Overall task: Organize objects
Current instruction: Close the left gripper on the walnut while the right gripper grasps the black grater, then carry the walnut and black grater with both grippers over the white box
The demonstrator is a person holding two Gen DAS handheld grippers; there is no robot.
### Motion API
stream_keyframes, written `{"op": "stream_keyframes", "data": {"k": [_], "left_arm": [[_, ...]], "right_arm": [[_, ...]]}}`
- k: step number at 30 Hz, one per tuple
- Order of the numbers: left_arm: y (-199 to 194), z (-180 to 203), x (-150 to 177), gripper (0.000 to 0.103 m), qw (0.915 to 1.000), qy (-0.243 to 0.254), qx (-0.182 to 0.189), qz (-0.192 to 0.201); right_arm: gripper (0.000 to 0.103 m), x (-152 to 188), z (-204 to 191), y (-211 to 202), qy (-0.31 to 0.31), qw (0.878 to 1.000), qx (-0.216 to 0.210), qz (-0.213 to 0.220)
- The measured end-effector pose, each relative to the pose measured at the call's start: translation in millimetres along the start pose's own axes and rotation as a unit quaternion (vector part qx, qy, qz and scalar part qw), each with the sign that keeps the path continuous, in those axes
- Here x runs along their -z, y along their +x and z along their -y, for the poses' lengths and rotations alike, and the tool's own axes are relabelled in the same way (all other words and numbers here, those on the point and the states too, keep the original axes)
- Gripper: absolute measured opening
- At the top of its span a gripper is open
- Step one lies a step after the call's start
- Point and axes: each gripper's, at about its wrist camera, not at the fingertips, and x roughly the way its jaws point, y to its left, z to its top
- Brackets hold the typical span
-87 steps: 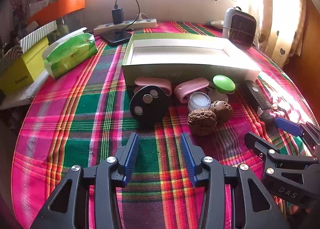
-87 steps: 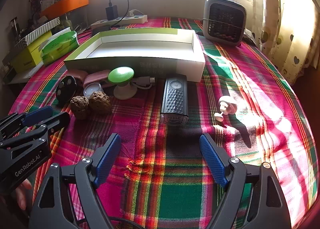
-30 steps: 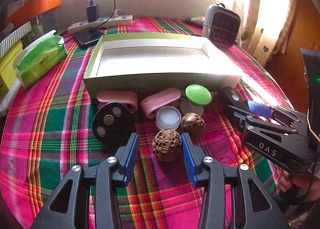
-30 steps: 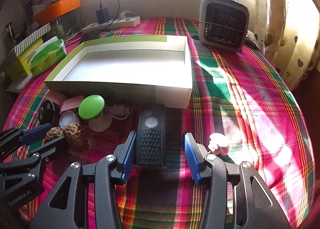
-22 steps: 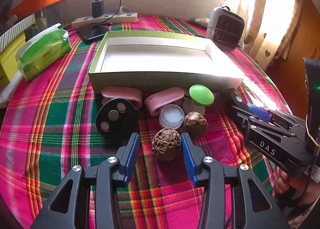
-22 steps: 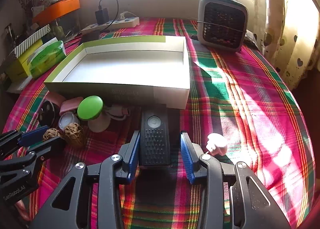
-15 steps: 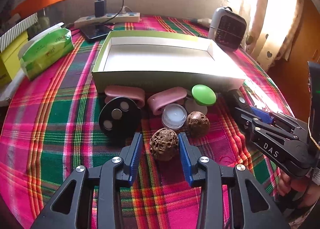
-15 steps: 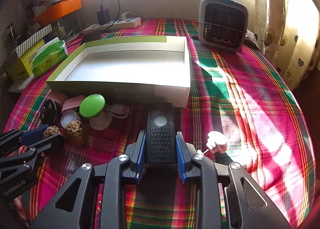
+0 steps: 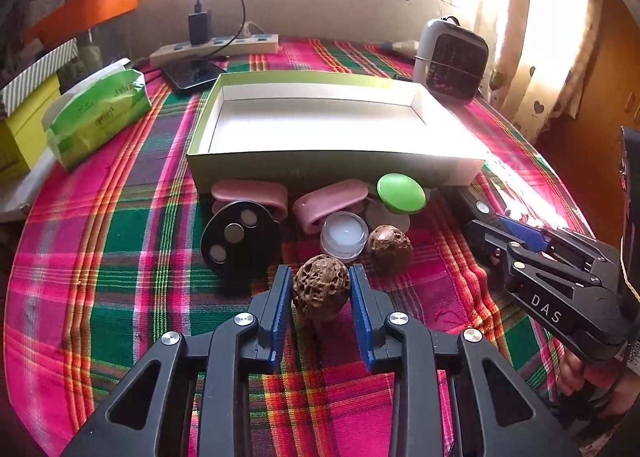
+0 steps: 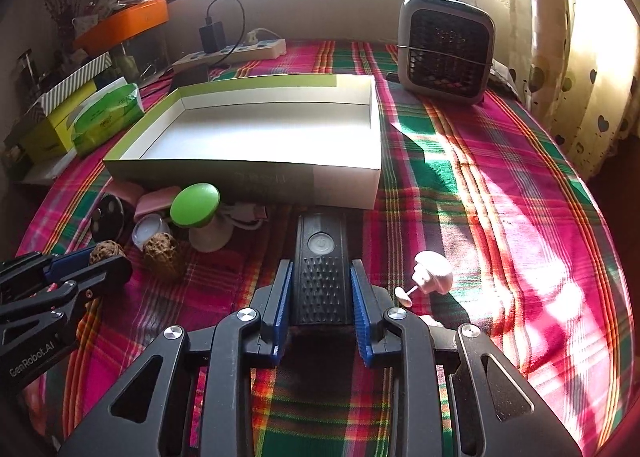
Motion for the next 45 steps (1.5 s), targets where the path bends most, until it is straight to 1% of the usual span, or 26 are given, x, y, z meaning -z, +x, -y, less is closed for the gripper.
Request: {"op": "stream_keyframes", "data": {"k": [3,15,27,35,40,45], "left_arm": [[-2.5,0.2,-1.0,0.027,1.0,0.001,0.0,0.004],[-14.0,1.5,-4.8,0.027,0.9998,0.007,0.002,0.019],[-19.3,-1.2,-19.0,0.027,0.9994,0.01,0.015,0.03],[-15.5,0.3,-37.0,0.027,0.9988,0.013,0.027,0.038],[-8.3,-3.3,-53.9,0.027,0.9987,0.011,0.034,0.037],[2.1,-8.9,-72.7,0.027,0.999,0.007,0.025,0.036]], "right_arm": [[0.029,0.3,-1.7,-4.7,-0.003,1.0,-0.003,0.008],[0.029,2.1,-4.2,-15.3,0.002,1.0,-0.019,0.015],[0.029,-7.6,-8.8,-31.4,0.0,0.999,-0.037,0.035],[0.029,-22.1,-8.6,-33.7,-0.001,0.998,-0.041,0.044],[0.029,-34.8,-9.6,-29.2,-0.001,0.998,-0.045,0.046],[0.029,-51.3,-11.8,-20.7,-0.003,0.998,-0.046,0.048]]}}
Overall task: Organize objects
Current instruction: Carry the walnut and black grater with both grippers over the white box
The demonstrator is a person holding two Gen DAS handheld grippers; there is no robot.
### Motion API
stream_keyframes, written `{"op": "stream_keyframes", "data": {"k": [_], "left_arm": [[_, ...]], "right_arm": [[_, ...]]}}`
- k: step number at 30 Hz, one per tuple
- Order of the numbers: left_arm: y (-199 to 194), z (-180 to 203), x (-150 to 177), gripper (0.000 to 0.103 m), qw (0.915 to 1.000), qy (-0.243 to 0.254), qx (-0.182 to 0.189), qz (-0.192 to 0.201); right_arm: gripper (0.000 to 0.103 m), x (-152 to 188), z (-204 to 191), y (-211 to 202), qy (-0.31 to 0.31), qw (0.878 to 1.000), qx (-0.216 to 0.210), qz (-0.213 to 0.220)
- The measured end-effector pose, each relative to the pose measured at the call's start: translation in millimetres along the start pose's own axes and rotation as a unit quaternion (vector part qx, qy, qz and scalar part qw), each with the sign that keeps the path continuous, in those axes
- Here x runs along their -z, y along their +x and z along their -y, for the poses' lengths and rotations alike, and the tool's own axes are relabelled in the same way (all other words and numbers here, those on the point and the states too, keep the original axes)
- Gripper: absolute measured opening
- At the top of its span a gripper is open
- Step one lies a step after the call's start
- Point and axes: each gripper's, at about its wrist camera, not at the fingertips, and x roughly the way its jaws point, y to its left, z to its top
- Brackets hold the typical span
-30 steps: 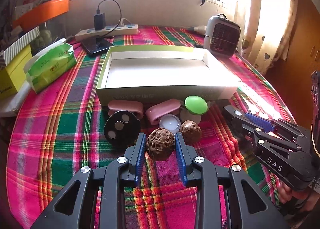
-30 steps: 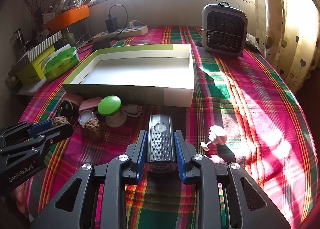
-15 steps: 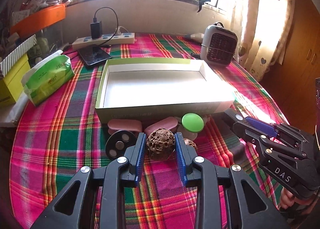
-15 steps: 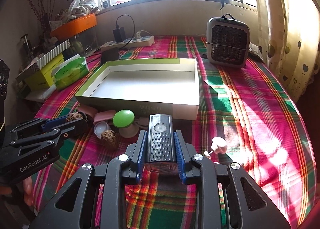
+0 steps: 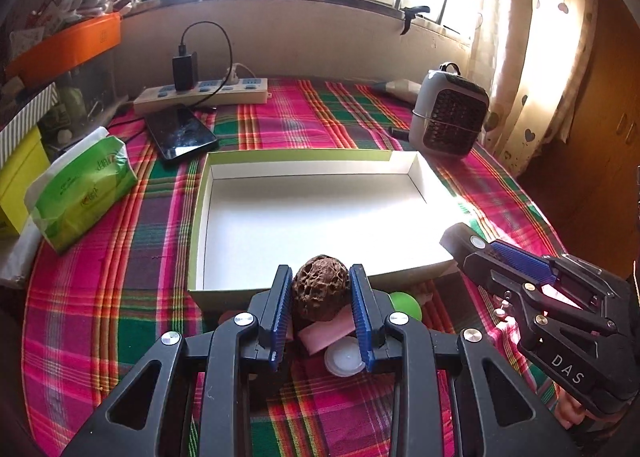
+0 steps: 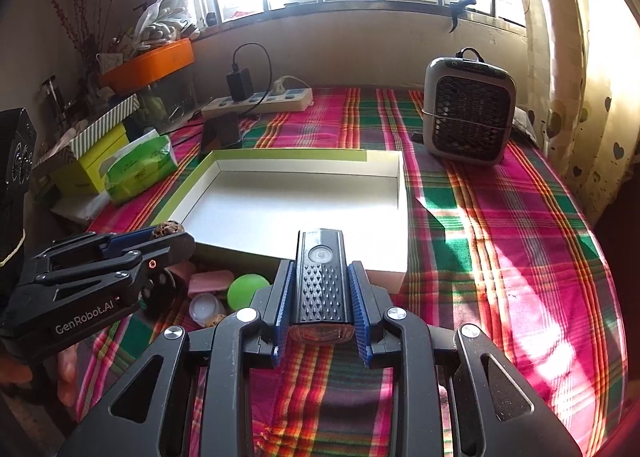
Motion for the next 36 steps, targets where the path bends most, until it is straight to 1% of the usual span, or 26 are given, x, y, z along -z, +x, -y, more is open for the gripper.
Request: {"op": "stream_keyframes", "data": {"k": [4,9,12,15,19,28,36], "left_arm": [[10.7,-4.6,-12.8,0.027,1.0,0.002,-0.006,0.001],[29.6,-8.8,-29.8,0.027,0.9999,0.005,-0.013,-0.009],[41.3,-10.3,-39.6,0.027,0.9998,0.009,-0.013,-0.012],[55.3,-12.2,-48.5,0.027,0.9996,0.011,-0.01,-0.024],[70.4,-14.9,-59.2,0.027,0.9994,0.011,-0.01,-0.031],[103.8,-15.7,-73.6,0.027,0.9979,0.02,-0.014,-0.059],[118.2,-14.4,-75.7,0.027,0.9971,0.023,-0.012,-0.071]], "right_arm": [[0.029,-12.6,-0.8,11.3,-0.002,1.0,0.001,-0.002],[0.028,-28.1,0.2,33.1,0.002,1.0,-0.004,-0.019],[0.029,-36.4,2.2,47.8,0.007,1.0,-0.005,-0.03],[0.029,-43.8,4.6,63.6,0.013,0.999,-0.002,-0.04],[0.029,-51.9,8.6,78.4,0.021,0.999,0.004,-0.045],[0.029,-63.6,7.6,109.7,0.022,0.997,0.011,-0.067],[0.029,-64.7,12.0,120.0,0.029,0.997,0.011,-0.074]]}}
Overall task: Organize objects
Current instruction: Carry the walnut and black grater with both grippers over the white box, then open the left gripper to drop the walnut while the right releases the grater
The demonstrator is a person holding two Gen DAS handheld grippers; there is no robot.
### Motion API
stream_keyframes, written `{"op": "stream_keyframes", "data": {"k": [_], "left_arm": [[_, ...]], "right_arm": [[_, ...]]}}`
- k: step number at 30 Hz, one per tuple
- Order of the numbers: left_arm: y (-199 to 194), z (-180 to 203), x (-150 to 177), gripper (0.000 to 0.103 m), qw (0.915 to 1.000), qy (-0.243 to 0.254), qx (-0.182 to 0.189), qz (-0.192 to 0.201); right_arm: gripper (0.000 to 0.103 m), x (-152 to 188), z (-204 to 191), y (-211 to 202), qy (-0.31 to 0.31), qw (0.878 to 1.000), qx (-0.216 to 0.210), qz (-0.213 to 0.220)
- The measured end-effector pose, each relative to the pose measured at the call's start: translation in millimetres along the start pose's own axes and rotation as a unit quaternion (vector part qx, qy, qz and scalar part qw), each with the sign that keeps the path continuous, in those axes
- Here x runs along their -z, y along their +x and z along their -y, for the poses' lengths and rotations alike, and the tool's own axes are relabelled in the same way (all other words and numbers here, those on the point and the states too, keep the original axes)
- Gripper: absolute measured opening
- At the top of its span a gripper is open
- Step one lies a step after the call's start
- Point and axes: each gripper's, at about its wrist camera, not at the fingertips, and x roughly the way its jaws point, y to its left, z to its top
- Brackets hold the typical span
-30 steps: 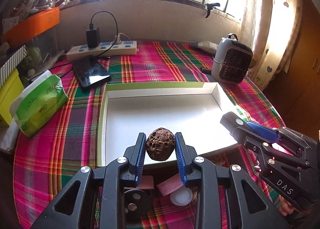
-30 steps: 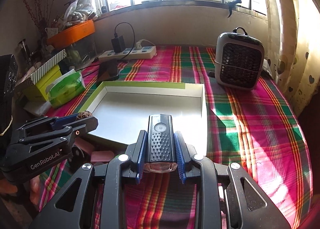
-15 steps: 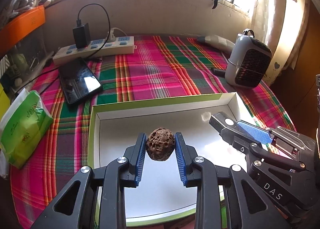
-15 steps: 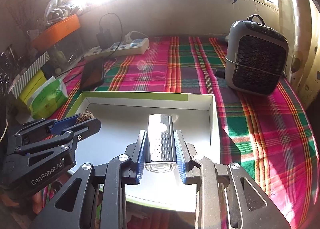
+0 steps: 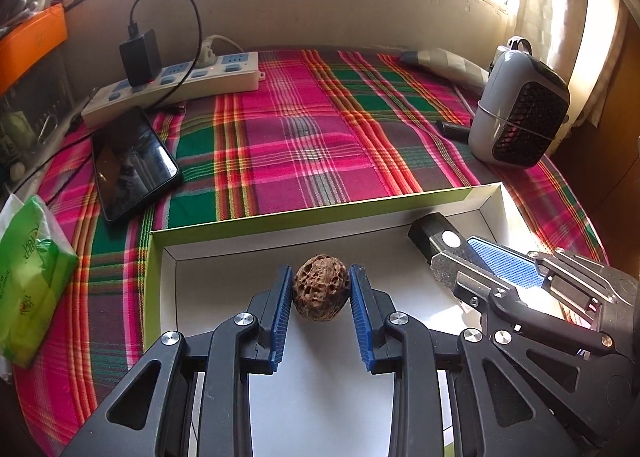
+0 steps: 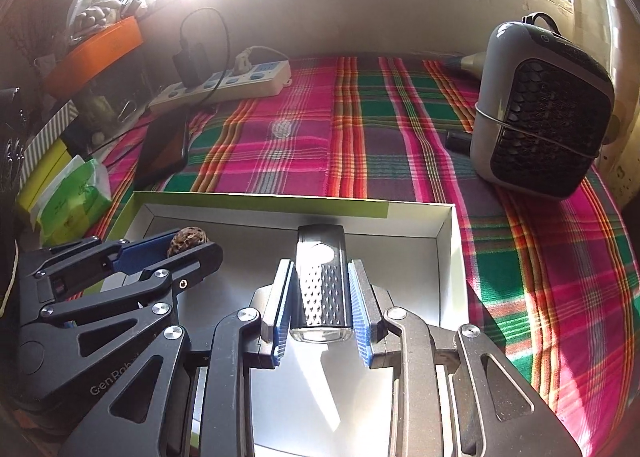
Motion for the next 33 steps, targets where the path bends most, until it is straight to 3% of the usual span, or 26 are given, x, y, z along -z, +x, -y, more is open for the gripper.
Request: {"op": "stream_keyframes", "data": {"k": [21,28,31,33], "left_arm": [[10.5,2.4,1.6,0.028,0.9998,0.006,-0.012,-0.011],[11.3,1.0,1.3,0.034,0.9999,0.002,-0.008,-0.014],[8.5,-1.3,2.7,0.034,0.9998,-0.001,-0.014,-0.013],[4.2,-3.4,3.7,0.035,0.9998,-0.004,-0.015,-0.009]], "right_arm": [[0.029,1.9,2.3,3.2,0.008,1.0,-0.008,-0.004],[0.03,2.6,6.8,2.4,0.019,1.0,-0.011,-0.001],[0.035,2.3,6.3,-0.3,0.016,1.0,-0.003,0.005],[0.046,3.0,7.8,-2.4,0.021,1.0,0.002,0.009]]}}
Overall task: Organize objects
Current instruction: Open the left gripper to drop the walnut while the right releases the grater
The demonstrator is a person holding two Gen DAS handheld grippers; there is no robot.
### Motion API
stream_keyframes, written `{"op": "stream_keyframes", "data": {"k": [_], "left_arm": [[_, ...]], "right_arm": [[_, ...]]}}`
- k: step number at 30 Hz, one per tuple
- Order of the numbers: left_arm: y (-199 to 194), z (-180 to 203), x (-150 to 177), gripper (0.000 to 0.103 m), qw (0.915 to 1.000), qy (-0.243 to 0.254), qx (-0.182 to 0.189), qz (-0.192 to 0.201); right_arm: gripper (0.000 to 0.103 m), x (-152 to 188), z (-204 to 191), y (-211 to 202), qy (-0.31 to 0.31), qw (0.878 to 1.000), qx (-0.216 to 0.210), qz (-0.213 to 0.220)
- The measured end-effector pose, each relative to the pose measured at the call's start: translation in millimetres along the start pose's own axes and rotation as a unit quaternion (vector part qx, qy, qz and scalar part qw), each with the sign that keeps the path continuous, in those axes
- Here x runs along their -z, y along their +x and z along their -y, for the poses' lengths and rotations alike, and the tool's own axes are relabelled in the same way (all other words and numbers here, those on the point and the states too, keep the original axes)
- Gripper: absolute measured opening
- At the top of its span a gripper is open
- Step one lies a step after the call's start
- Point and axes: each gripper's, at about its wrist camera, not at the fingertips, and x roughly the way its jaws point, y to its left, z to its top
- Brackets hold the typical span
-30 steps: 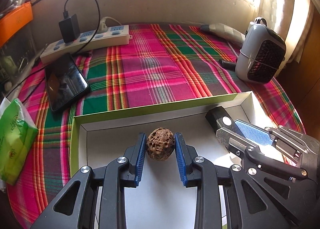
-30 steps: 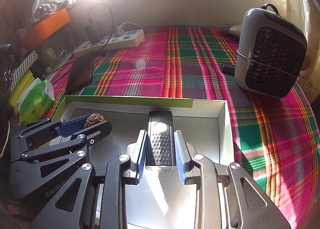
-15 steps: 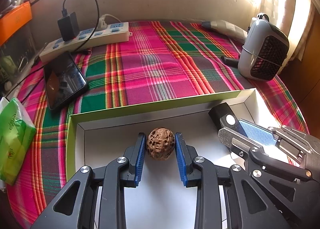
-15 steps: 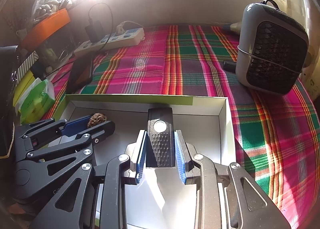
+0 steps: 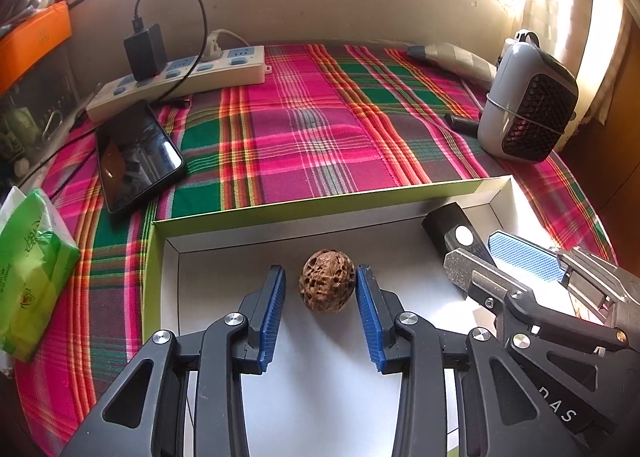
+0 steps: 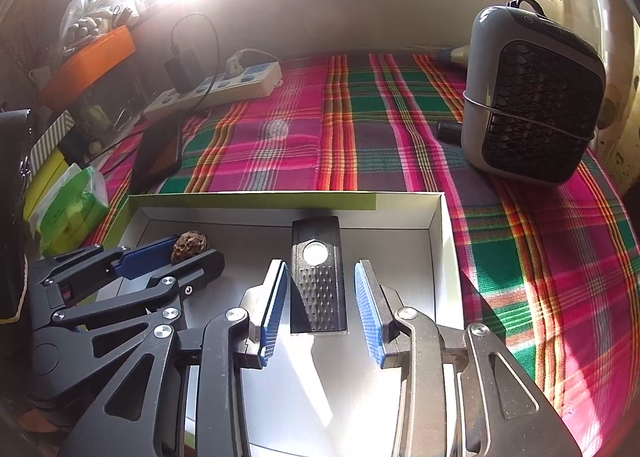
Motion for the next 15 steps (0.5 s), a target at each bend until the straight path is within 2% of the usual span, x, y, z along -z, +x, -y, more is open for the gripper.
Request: {"op": "stream_keyframes", "data": {"k": [2,15], "left_arm": [[-4.5,-1.0,0.1,0.036,1.0,-0.001,-0.003,0.005],[-48.8,4.4,22.9,0.036,0.9993,-0.004,-0.001,0.038]], "right_arm": [[0.049,0.5,3.1,-1.7,0.009,1.0,-0.006,0.0],[0.049,16.3,-3.9,-34.0,0.007,1.0,-0.005,0.022]]}}
